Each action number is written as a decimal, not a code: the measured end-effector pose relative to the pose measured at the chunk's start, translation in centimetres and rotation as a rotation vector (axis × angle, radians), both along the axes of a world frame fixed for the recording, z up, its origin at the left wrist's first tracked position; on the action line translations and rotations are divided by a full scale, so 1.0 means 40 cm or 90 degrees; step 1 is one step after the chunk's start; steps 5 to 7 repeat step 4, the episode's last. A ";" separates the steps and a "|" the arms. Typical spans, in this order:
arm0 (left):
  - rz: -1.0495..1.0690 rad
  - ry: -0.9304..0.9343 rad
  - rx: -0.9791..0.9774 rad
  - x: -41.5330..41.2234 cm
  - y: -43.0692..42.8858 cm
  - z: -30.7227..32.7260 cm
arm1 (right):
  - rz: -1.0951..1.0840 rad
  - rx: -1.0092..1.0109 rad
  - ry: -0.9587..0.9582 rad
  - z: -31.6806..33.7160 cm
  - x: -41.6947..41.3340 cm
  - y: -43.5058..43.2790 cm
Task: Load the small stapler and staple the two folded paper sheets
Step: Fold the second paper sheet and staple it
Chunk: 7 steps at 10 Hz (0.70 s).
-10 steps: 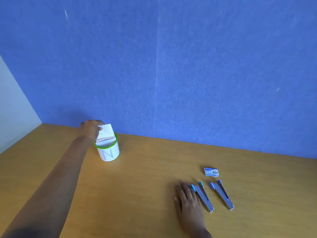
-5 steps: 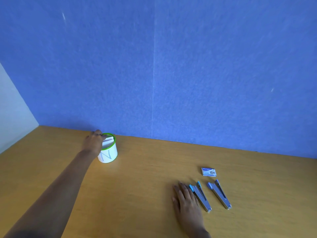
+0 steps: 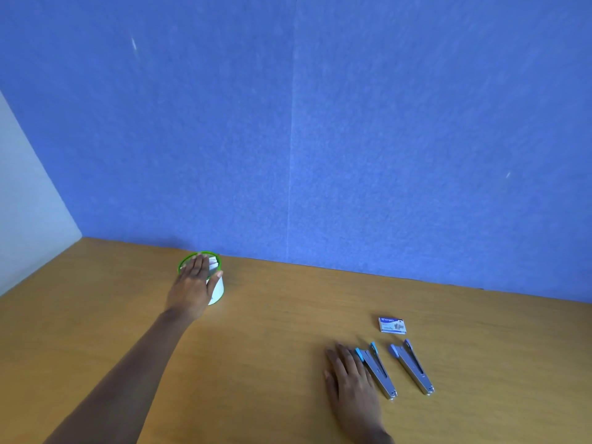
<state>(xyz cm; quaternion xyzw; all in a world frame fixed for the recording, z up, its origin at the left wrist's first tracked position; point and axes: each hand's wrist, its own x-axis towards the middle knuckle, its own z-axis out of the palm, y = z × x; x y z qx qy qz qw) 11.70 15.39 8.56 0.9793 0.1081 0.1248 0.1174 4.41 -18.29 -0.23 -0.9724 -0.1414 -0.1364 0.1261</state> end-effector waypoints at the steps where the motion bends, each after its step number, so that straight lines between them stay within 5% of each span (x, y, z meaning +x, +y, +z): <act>1: 0.011 -0.026 -0.017 -0.022 -0.015 0.002 | 0.006 0.012 -0.008 0.002 -0.003 -0.002; 7: 0.052 -0.132 -0.079 -0.031 -0.100 0.026 | 0.064 0.079 0.038 0.061 -0.006 -0.018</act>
